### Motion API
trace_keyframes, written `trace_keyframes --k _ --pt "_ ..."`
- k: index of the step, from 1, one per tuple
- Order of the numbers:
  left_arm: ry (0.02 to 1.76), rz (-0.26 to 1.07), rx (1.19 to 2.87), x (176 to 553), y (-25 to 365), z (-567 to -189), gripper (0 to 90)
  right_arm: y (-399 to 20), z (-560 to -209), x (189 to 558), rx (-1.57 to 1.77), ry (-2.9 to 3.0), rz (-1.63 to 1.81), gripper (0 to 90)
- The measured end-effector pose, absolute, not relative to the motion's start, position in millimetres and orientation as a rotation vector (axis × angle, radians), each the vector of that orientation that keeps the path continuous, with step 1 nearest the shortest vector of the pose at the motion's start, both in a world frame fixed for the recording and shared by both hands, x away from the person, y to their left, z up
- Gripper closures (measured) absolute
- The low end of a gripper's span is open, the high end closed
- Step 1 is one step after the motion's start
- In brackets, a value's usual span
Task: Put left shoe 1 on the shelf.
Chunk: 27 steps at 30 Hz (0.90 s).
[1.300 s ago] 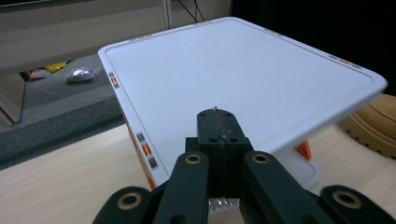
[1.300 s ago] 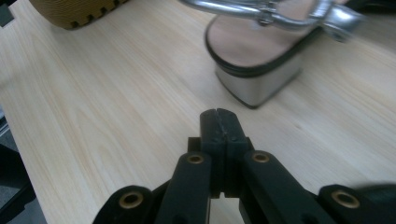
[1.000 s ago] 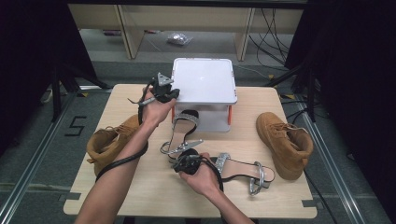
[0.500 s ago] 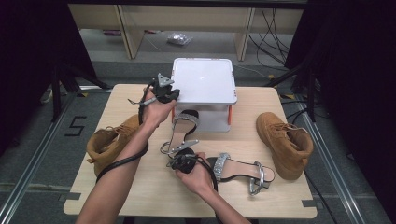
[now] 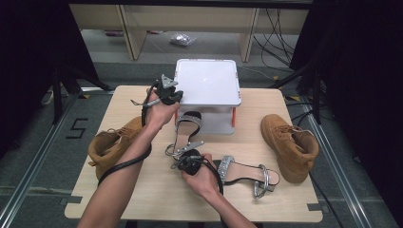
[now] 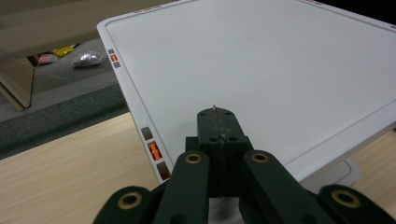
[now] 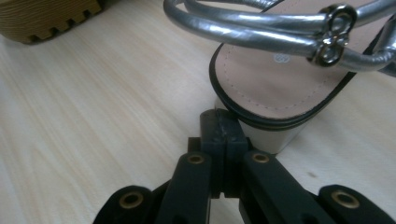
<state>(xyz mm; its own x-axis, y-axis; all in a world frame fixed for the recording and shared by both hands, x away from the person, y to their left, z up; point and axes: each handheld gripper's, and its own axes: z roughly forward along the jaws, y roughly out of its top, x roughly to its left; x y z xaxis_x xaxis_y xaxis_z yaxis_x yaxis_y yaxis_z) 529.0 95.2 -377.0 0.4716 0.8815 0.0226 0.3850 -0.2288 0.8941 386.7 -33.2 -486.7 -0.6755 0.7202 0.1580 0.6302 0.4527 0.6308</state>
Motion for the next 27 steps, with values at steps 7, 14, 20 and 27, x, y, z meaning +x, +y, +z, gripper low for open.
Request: trace_keyframes --k 7,14,20,27 --pt "1.072 0.696 1.818 529 94 -377 89.9 -43 -471 396 1.208 2.507 0.986 90.0" --pt "1.072 0.698 1.823 529 93 -377 89.9 -47 -468 408 1.186 2.489 0.947 90.0" --pt "1.071 0.701 1.824 529 93 -377 89.9 -47 -470 422 1.179 2.455 0.922 90.0" --pt "1.073 0.694 1.818 529 93 -377 89.9 -47 -466 439 1.161 2.410 0.893 90.0"
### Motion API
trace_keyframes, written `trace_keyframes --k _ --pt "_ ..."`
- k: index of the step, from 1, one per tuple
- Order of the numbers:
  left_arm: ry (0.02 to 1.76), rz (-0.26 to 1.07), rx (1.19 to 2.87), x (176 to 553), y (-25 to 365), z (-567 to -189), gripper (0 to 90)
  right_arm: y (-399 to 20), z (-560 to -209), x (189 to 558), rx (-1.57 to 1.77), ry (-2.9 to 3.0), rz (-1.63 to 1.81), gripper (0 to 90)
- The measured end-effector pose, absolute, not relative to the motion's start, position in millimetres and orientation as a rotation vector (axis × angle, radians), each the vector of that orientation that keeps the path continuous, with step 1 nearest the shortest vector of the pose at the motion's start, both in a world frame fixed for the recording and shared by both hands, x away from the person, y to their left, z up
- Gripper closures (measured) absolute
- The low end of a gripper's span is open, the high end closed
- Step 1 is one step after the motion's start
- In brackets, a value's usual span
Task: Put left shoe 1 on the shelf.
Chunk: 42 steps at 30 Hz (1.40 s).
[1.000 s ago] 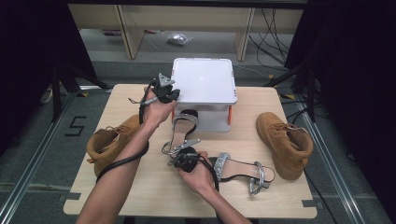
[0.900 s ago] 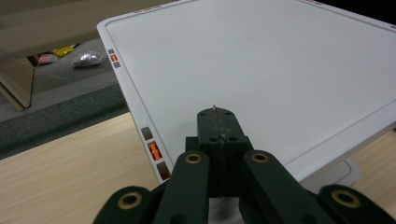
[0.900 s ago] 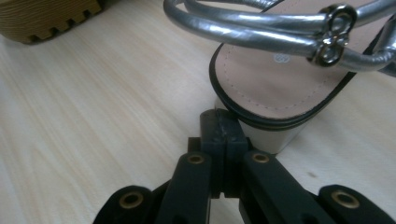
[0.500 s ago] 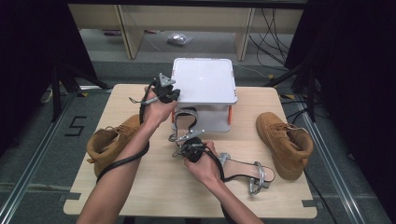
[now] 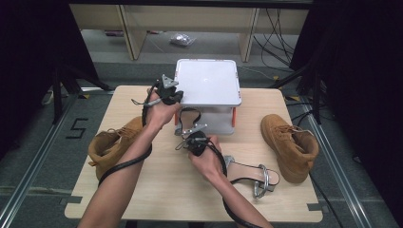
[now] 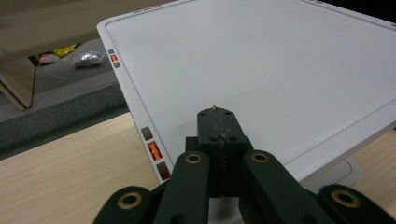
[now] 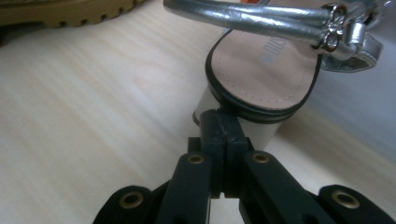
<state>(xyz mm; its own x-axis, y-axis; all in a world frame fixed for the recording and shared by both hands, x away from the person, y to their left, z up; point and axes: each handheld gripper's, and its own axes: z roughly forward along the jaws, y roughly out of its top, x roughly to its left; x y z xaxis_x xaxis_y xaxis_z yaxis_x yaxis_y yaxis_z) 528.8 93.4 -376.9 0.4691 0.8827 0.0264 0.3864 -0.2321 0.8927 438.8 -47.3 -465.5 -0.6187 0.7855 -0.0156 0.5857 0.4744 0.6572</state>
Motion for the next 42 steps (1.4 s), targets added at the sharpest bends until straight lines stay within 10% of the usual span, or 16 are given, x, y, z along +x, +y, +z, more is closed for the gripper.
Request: trace_keyframes --k 42 --pt "1.066 0.698 1.818 528 94 -377 89.9 -22 -464 491 1.136 2.283 0.865 90.0"
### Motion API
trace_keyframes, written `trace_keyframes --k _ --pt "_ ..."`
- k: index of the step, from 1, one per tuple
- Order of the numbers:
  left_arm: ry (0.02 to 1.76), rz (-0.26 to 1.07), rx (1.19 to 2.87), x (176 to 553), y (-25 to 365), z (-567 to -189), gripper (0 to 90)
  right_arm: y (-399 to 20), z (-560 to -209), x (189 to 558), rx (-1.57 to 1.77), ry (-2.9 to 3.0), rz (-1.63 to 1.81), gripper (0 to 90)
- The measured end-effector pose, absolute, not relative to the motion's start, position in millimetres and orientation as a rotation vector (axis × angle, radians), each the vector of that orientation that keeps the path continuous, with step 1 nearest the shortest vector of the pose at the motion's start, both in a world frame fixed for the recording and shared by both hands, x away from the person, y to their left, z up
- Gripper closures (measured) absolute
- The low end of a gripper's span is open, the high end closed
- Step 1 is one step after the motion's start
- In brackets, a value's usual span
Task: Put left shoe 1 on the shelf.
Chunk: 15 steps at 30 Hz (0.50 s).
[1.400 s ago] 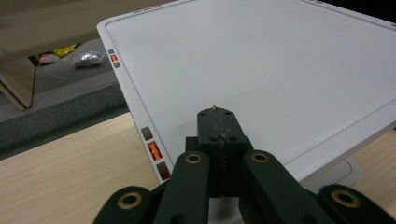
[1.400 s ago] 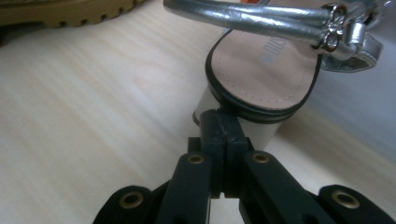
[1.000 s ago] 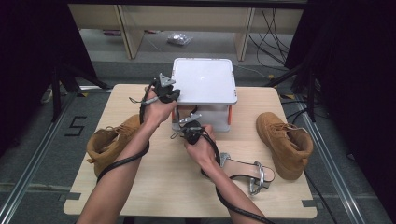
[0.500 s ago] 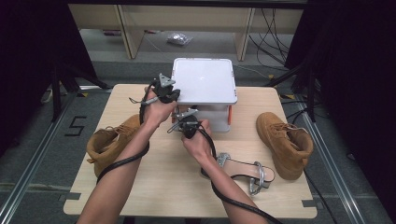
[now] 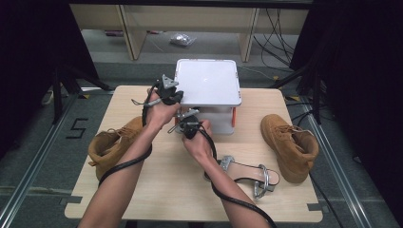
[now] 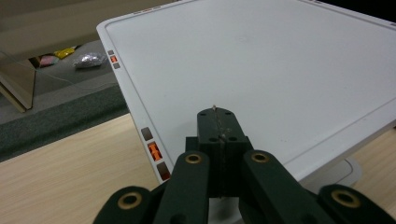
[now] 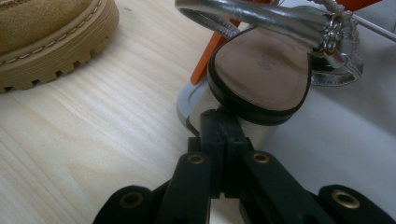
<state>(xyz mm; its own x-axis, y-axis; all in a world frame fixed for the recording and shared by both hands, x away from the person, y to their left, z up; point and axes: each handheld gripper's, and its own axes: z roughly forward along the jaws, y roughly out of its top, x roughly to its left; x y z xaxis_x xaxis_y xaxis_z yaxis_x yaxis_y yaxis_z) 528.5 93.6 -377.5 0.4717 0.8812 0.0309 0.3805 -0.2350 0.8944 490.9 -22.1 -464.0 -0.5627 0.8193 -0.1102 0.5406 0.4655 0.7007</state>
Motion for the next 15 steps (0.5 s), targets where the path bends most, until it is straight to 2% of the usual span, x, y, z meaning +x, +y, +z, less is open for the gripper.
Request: trace_keyframes --k 15 --pt "1.064 0.697 1.820 528.6 93.6 -377.4 89.9 -23.5 -469.9 489.9 1.156 2.294 0.860 90.0"
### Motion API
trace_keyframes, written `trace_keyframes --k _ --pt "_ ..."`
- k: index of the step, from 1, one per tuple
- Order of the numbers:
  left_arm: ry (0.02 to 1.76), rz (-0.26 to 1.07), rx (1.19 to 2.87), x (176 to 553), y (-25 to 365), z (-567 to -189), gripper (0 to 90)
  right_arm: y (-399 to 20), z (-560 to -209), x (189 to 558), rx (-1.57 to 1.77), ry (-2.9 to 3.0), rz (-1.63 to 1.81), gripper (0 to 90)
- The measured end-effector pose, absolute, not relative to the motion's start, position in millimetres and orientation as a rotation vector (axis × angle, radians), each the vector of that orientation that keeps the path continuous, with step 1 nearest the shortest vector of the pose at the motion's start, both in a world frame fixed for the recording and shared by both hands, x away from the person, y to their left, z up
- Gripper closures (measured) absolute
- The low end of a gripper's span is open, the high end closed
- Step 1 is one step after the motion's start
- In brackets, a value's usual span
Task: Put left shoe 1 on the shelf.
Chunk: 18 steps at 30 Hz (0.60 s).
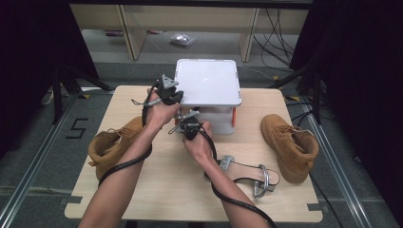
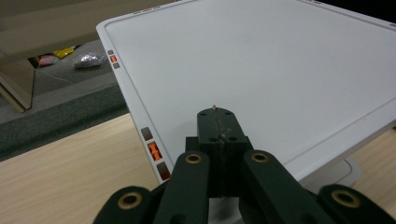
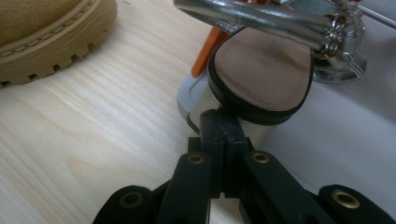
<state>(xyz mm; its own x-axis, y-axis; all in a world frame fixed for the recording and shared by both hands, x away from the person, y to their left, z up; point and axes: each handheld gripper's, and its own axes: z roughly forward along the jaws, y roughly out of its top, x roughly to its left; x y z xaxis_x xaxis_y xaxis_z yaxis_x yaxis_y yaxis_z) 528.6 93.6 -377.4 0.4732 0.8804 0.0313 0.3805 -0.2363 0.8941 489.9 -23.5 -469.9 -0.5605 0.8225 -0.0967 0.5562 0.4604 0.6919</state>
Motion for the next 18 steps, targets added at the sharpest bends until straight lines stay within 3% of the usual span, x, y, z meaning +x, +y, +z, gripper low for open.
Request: trace_keyframes --k 18 --pt "1.066 0.689 1.820 529 94 -377 89.9 -20 -477 503 1.143 2.256 0.834 90.0"
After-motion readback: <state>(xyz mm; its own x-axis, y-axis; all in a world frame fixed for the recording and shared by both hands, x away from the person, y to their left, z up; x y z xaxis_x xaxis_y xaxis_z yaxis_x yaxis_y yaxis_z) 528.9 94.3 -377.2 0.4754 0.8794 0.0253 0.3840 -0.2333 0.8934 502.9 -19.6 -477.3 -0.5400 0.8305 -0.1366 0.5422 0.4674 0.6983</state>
